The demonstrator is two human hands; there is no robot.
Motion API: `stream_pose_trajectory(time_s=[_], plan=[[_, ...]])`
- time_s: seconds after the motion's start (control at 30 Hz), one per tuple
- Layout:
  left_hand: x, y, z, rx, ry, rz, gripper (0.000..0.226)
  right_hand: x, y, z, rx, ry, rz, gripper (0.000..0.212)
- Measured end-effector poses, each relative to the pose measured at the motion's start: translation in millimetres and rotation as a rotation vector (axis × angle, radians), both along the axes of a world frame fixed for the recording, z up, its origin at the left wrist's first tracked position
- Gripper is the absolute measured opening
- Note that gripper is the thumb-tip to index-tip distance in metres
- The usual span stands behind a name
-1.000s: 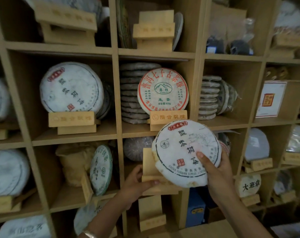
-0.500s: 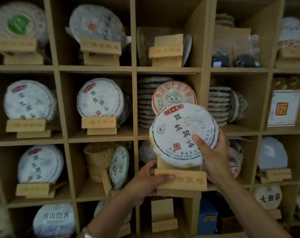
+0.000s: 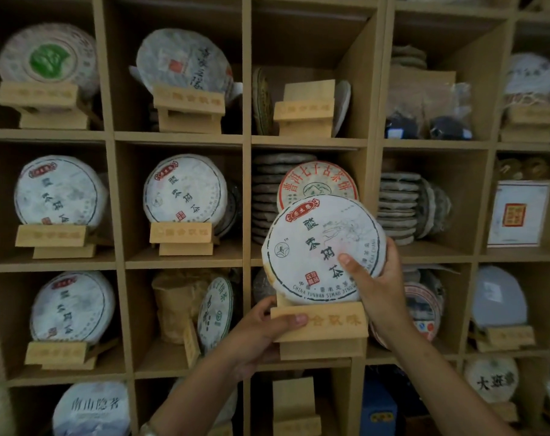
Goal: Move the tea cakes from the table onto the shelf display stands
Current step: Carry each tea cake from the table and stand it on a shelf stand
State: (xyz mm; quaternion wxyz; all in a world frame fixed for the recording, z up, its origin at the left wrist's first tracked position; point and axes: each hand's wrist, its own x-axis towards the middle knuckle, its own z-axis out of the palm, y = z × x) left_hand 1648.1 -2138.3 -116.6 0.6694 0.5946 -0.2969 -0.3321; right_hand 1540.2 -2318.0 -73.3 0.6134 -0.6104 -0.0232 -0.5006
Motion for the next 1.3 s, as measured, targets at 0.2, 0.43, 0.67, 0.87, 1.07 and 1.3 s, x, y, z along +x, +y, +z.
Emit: stream_pose_trajectory(time_s=[0.2, 0.43, 0.67, 0.87, 1.07, 1.3], plan=[[-3.7, -5.1, 2.0, -0.028, 0.007, 0.005, 0.083, -1.4, -4.7, 0.3, 0.013, 0.017, 0.015, 0.059], [-6.5, -9.3, 8.6, -0.049, -0.025, 0.001, 0.077, -4.6, -8.8, 2.6, 0.015, 0.014, 0.02, 0.059], [-8.1, -10.1, 8.6, -0.046, -0.04, -0.002, 0.08, -7.7, -8.8, 11.6, -0.031, 0.062, 0.04, 0.061], [-11.3, -9.4, 11.1, -0.039, -0.057, 0.001, 0.08, -7.5, -4.4, 5.9, -0.039, -0.01, -0.147, 0.037], [-14.6, -3.3, 14.6, -0.06, -0.061, -0.032, 0.074, -8.8, -0.9, 4.8, -0.037, -0.061, -0.301, 0.025], [-19.2, 1.4, 15.8, -0.046, -0.054, 0.026, 0.083, -11.0, 2.2, 10.3, -0.112, 0.069, -0.296, 0.023]])
